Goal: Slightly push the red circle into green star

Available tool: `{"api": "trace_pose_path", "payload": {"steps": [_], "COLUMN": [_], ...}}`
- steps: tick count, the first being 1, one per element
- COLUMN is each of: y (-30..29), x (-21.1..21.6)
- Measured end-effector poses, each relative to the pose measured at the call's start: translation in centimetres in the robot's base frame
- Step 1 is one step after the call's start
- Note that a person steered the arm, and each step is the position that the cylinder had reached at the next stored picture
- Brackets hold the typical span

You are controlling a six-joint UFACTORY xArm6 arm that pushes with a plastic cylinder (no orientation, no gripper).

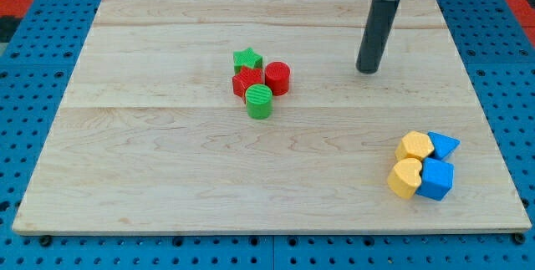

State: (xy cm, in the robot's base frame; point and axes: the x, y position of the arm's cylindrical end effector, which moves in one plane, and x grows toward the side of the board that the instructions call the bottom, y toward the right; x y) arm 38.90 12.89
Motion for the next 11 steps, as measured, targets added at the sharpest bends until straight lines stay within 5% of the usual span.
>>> {"api": "trace_pose_path", "payload": {"steps": [2,4,6,8,10,11], "y": [-4.3,-3.3,-9.7,-8.4,-5.3,-6.3], "x": [-2.5,0.7,1.5,-0.3,9.2,6.9]}}
